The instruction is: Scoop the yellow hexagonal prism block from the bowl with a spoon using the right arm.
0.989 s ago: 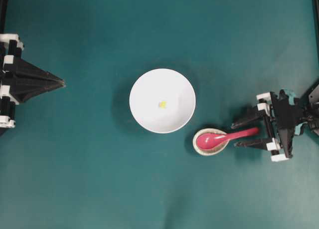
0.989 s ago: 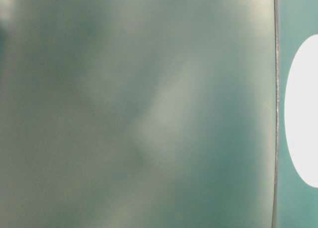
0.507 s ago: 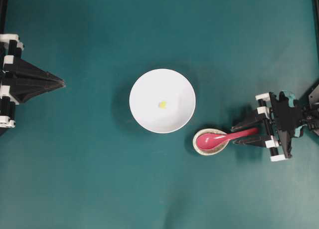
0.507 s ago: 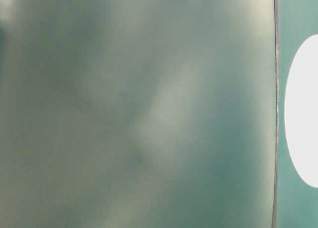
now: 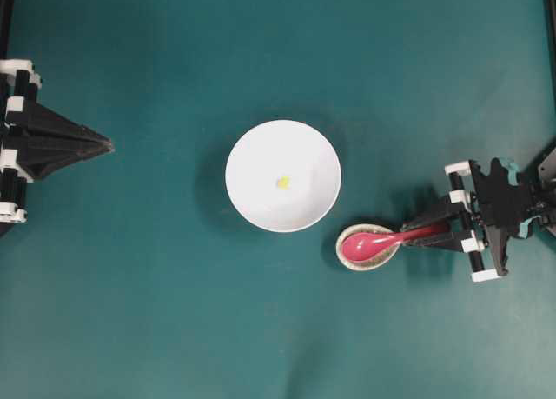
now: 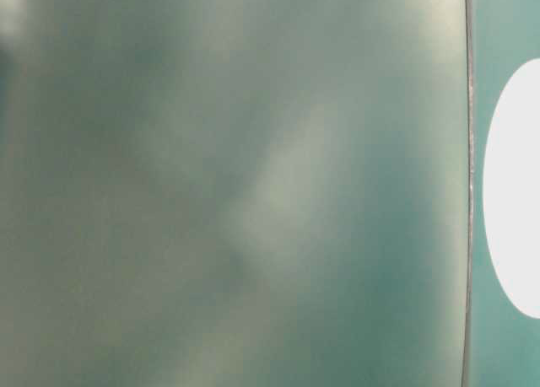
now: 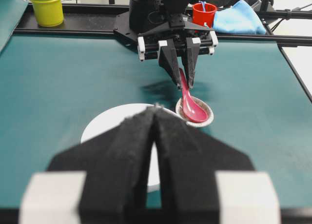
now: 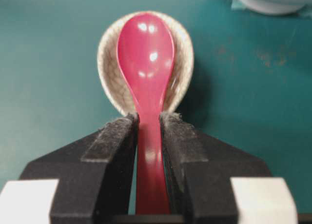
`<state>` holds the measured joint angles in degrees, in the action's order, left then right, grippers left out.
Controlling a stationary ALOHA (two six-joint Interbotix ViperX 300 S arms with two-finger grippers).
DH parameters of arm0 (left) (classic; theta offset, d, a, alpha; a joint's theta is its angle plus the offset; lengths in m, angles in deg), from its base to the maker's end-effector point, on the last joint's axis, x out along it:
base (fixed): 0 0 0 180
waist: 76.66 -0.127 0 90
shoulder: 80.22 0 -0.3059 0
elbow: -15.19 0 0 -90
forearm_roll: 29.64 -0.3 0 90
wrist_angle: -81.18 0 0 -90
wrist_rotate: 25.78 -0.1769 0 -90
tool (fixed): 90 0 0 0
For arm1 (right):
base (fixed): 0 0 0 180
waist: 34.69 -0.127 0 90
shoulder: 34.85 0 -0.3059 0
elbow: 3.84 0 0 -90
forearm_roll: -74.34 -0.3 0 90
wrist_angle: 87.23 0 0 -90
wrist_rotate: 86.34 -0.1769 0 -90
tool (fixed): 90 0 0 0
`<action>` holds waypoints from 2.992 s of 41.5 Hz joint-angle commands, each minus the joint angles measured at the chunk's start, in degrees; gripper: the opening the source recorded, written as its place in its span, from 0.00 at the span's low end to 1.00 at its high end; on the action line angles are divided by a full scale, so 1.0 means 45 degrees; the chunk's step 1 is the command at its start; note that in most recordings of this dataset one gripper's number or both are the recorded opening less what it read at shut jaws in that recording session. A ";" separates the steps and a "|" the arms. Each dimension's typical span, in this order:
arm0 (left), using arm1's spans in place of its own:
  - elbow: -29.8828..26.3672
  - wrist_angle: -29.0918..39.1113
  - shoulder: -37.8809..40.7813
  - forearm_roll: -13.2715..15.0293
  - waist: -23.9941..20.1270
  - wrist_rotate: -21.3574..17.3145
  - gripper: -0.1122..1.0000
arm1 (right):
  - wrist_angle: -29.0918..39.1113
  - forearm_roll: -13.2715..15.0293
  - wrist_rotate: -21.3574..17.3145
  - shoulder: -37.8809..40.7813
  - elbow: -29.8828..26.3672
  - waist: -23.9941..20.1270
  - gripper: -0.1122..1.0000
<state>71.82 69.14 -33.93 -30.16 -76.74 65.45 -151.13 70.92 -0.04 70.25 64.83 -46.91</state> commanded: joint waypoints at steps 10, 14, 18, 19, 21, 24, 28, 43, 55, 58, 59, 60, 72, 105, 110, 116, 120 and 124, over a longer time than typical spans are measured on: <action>-0.0293 -0.0059 0.0117 -0.0039 -0.0020 -0.0020 0.10 | 0.0098 -0.0059 0.0000 -0.1348 -0.0137 0.0020 0.31; -0.0312 -0.0059 0.0117 -0.0039 -0.0020 -0.0020 0.10 | 0.0742 -0.0059 0.0000 -0.2051 -0.0234 0.0020 0.31; -0.0312 -0.0059 0.0117 -0.0039 -0.0020 -0.0020 0.10 | 0.1797 -0.0078 0.0000 -0.2812 -0.0430 0.0117 0.27; -0.0312 -0.0078 0.0117 -0.0020 -0.0020 -0.0020 0.10 | 0.2109 -0.0098 0.0000 -0.3008 -0.0488 0.0156 0.21; -0.0312 -0.0059 0.0117 -0.0039 -0.0020 -0.0020 0.10 | 0.3008 -0.0117 0.0000 -0.3477 -0.0664 0.0313 0.11; -0.0312 -0.0078 0.0117 -0.0039 -0.0020 -0.0020 0.10 | 0.4629 -0.0117 0.0000 -0.4238 -0.1055 0.0566 0.10; -0.0293 -0.0059 0.0117 -0.0039 -0.0020 -0.0020 0.10 | 0.7012 -0.0098 0.0039 -0.5215 -0.1699 0.0938 0.10; -0.0293 -0.0059 0.0117 -0.0039 -0.0020 -0.0020 0.10 | 1.2324 0.0117 0.0410 -0.7734 -0.3320 0.1250 0.10; -0.0293 -0.0059 0.0117 -0.0039 -0.0039 -0.0020 0.10 | 1.2832 0.0117 0.0410 -0.8301 -0.3418 0.1250 0.10; -0.0312 -0.0059 0.0117 -0.0039 -0.0020 -0.0020 0.10 | 1.2832 0.0117 0.0371 -0.8320 -0.3437 0.1250 0.10; -0.0312 -0.0059 0.0117 -0.0039 -0.0020 -0.0020 0.10 | 1.2832 0.0098 0.0371 -0.8320 -0.3437 0.1250 0.10; -0.0293 -0.0059 0.0117 -0.0039 -0.0020 -0.0020 0.10 | 1.2832 0.0098 0.0352 -0.8320 -0.3437 0.1250 0.10; -0.0312 -0.0059 0.0117 -0.0039 -0.0020 -0.0020 0.10 | 1.5625 0.0039 0.0293 -0.8320 -0.3984 0.1250 0.10; -0.0293 -0.0020 0.0117 -0.0039 -0.0020 -0.0039 0.10 | 1.9922 -0.0137 0.0273 -0.5781 -0.4707 0.1230 0.60; -0.0293 0.0020 0.0117 -0.0039 -0.0020 -0.0020 0.10 | 1.9590 -0.0273 0.0273 -0.5039 -0.4707 0.1113 0.60; -0.0273 0.0020 0.0117 -0.0039 -0.0020 -0.0020 0.10 | 1.9004 -0.0508 0.0273 -0.4434 -0.4648 0.0840 0.60; -0.0293 0.0020 0.0117 -0.0039 -0.0039 -0.0020 0.10 | 1.8691 -0.0566 0.0273 -0.4277 -0.4570 0.0723 0.60; -0.0293 0.0000 0.0117 -0.0039 -0.0020 -0.0020 0.10 | 1.8418 -0.0566 0.0273 -0.4219 -0.4531 0.0703 0.60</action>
<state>71.82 69.49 -33.93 -30.16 -76.83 65.36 -67.28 68.54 1.28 51.61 44.79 -43.57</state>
